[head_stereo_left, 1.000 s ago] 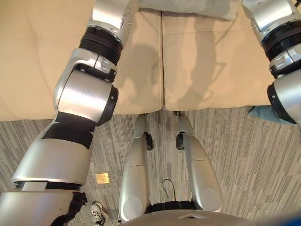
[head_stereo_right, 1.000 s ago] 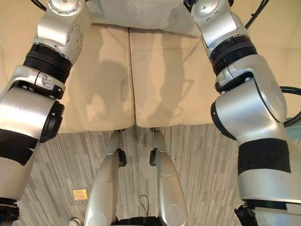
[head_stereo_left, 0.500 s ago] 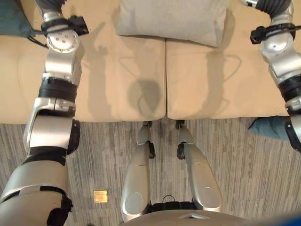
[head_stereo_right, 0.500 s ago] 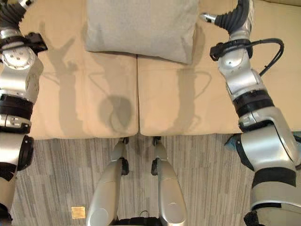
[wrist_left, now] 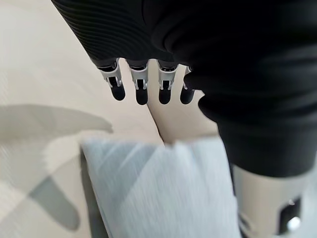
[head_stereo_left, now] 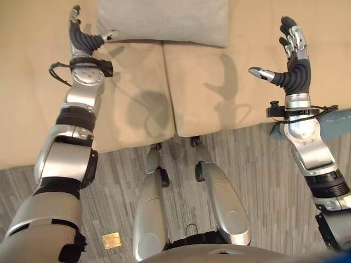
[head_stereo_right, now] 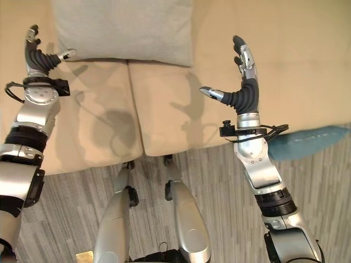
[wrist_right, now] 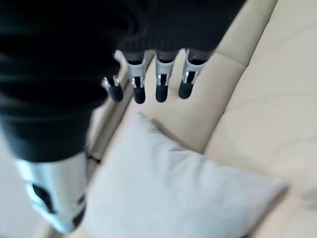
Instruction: Pick up all the scattered cushions and arrange them neatly on the sofa.
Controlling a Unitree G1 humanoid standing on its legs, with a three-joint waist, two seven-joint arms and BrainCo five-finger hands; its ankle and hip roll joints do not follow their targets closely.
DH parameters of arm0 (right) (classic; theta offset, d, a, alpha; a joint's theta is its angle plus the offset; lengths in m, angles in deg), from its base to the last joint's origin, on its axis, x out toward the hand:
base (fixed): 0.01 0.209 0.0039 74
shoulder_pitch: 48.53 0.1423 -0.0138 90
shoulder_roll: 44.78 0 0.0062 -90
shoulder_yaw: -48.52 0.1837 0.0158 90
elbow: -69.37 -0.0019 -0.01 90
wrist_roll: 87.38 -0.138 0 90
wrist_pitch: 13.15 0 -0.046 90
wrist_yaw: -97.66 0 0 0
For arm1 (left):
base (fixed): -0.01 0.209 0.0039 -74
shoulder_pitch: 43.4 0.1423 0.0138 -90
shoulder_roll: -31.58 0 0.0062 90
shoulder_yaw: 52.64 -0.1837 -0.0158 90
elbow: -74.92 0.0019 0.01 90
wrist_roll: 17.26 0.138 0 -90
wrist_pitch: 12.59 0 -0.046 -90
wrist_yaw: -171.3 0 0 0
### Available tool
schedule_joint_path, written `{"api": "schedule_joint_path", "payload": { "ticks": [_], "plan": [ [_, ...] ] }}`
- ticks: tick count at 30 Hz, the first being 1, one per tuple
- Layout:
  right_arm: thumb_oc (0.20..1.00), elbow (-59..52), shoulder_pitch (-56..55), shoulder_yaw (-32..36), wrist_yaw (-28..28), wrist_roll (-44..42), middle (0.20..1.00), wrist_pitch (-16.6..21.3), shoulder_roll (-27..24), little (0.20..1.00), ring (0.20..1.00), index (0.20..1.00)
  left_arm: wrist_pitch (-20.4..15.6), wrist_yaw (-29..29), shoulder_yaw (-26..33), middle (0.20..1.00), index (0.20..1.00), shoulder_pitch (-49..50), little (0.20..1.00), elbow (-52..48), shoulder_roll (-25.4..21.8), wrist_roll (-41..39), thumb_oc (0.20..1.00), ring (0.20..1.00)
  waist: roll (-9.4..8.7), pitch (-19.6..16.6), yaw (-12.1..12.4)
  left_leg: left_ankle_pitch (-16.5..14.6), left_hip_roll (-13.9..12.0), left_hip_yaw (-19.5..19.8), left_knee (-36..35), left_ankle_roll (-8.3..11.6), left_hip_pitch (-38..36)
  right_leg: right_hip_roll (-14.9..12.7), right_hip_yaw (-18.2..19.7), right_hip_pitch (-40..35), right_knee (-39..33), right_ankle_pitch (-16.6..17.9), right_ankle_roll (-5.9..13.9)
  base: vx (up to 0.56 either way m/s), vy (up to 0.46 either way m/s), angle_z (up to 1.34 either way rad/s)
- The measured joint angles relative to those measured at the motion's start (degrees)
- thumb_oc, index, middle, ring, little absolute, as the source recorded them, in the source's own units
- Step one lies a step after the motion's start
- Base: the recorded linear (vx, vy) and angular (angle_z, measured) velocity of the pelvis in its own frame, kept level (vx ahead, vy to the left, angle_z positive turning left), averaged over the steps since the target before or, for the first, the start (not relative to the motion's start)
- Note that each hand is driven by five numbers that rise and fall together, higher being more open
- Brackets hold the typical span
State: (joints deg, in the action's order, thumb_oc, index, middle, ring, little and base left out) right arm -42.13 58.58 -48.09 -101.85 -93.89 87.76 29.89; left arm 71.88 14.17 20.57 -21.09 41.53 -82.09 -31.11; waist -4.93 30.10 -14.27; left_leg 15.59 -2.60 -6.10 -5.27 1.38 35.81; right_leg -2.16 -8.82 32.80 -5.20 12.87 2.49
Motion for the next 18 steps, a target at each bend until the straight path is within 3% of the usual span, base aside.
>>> {"api": "schedule_joint_path", "payload": {
  "ticks": [3,7,8,9,18],
  "plan": [
    [1.000,0.46,-7.25,1.61,1.93,-0.16,1.000,1.22,3.00,1.000,1.000,1.000,0.58,0.69,-3.57,1.000,1.000,-3.52,1.000,1.73,-2.34,1.61,1.000,1.000,-0.30,0.09,-2.05,-0.47,0.18,-1.41,0.00,0.30,1.23,-0.22,0.60,1.72,0.01,0.44,-0.11,0.05,0.031,-0.13],
    [1.000,-2.42,-11.85,2.71,4.37,-0.08,1.000,1.38,-2.89,1.000,1.000,1.000,1.14,1.52,-7.12,1.000,1.000,-5.87,1.000,2.30,-6.85,3.34,1.000,1.000,-0.42,0.05,-2.16,-0.64,0.01,-1.70,-0.01,0.48,2.03,-0.15,0.95,2.74,0.02,0.43,-0.08,0.01,0.019,-0.05],
    [1.000,-2.27,-12.39,3.66,4.78,-0.07,1.000,1.38,-3.55,1.000,1.000,1.000,1.14,1.51,-7.63,0.862,0.862,-6.24,0.862,2.30,-7.14,3.35,0.862,0.862,-0.42,0.05,-2.06,-0.66,0.02,-1.76,-0.01,0.51,2.29,-0.15,1.03,2.98,0.02,0.43,-0.08,0.00,0.000,0.00],
    [1.000,-1.94,-12.42,4.28,4.84,-0.08,1.000,1.38,-3.60,1.000,1.000,1.000,1.14,1.49,-7.69,0.200,0.200,-6.42,0.200,2.30,-7.09,3.33,0.200,0.200,-0.44,0.05,-2.05,-0.67,0.04,-1.80,-0.01,0.52,2.42,-0.17,1.10,3.12,0.02,0.41,-0.06,0.00,0.000,0.00],
    [1.000,-1.92,-12.32,4.92,5.78,-0.04,1.000,1.38,-5.41,1.000,1.000,1.000,-0.14,1.38,-3.39,0.200,0.200,-6.39,0.200,2.10,-3.95,3.09,0.200,0.200,-0.49,0.02,-1.87,-0.86,0.12,-2.93,-0.01,0.72,2.66,-0.30,2.25,3.88,0.00,0.22,0.23,0.00,-0.004,-0.05]
  ]
}}
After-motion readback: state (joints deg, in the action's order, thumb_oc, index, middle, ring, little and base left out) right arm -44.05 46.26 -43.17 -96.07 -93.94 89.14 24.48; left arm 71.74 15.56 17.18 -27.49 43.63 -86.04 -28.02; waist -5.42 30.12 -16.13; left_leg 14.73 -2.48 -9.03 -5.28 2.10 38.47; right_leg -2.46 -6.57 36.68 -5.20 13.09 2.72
